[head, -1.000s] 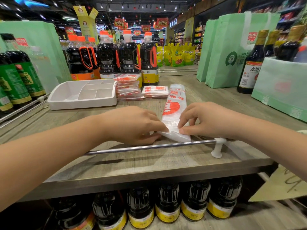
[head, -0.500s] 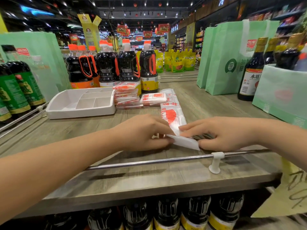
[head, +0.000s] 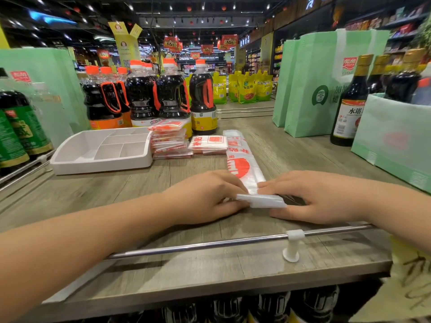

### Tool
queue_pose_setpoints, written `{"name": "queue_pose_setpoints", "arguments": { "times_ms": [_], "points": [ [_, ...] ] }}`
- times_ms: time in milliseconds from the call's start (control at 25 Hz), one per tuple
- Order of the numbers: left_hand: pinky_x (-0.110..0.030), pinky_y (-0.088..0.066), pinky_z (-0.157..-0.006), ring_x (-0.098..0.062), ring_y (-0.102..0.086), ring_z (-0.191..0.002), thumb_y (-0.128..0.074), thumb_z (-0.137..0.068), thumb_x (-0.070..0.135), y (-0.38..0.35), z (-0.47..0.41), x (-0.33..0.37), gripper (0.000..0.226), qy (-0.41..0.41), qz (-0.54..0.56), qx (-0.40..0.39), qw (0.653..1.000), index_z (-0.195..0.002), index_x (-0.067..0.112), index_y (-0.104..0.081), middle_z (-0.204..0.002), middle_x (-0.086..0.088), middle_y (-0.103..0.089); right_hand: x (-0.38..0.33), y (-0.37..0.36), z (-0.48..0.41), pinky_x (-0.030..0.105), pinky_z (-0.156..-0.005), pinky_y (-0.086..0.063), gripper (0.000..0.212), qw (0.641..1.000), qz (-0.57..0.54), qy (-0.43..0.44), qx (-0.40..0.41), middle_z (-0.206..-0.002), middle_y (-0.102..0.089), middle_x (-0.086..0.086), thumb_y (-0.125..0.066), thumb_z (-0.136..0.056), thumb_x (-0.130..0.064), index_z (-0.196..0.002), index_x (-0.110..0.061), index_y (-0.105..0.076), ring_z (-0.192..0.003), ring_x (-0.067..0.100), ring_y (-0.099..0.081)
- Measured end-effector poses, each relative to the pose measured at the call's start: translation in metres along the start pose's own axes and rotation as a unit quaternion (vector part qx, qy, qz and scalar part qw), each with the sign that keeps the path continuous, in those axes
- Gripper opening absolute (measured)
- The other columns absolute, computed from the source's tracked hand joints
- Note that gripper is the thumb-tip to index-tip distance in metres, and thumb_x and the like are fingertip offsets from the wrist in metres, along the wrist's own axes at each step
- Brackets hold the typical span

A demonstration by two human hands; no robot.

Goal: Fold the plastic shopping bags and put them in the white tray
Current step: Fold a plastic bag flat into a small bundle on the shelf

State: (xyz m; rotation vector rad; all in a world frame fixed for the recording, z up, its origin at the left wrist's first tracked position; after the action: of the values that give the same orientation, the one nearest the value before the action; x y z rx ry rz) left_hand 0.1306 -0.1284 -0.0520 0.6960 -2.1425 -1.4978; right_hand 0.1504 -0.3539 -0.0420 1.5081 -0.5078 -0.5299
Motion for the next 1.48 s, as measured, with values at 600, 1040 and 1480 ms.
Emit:
{"name": "queue_pose_setpoints", "arguments": {
  "times_ms": [600, 1040, 1480],
  "points": [
    [-0.012, -0.041, -0.099, 0.006, -0.057, -0.114, -0.070, -0.092, 0.035, -0.003, 0.010, -0.003, 0.026, 0.115, 0.198, 0.009, 0.973, -0.116, 0.028, -0.072, -0.118, 0.024, -0.065, -0.005, 0.007, 0.000, 0.006, -0.075, -0.040, 0.022, 0.974, -0.194, -0.064, 0.097, -0.106, -0.065, -0.027, -0.057, -0.097, -0.039, -0.113, -0.043, -0.071, -0.090, -0.014, -0.057],
    [-0.035, -0.045, -0.106, -0.003, -0.060, -0.114, -0.059, -0.097, 0.042, -0.012, 0.001, -0.011, 0.027, 0.205, 0.266, 0.002, 0.942, -0.114, 0.025, -0.073, -0.123, 0.014, -0.066, -0.009, 0.006, -0.005, 0.021, -0.062, -0.045, 0.007, 0.936, -0.321, -0.143, 0.031, -0.072, -0.063, -0.005, -0.073, -0.086, -0.041, -0.083, -0.035, -0.074, -0.061, 0.008, -0.053],
    [-0.014, -0.042, -0.065, 0.001, -0.057, -0.068, -0.062, -0.094, 0.048, -0.014, -0.003, -0.011, 0.033, 0.270, 0.254, 0.003, 0.929, -0.079, 0.019, -0.069, -0.079, 0.013, -0.063, -0.006, 0.002, -0.013, 0.026, -0.072, -0.049, 0.025, 0.926, -0.321, -0.194, 0.050, -0.084, -0.074, -0.004, -0.070, -0.088, -0.044, -0.108, -0.034, -0.060, -0.071, 0.010, -0.066]
  ]
}}
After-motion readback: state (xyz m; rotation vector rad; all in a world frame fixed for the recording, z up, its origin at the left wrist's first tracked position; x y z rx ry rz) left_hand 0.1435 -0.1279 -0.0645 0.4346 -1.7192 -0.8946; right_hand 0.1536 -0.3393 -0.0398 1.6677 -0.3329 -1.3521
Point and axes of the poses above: each hand's wrist, its own z-axis away from the middle knuckle, its own y-axis out of the back of the hand, x = y × z, the point moved 3 cm from there along -z, towards the middle knuckle
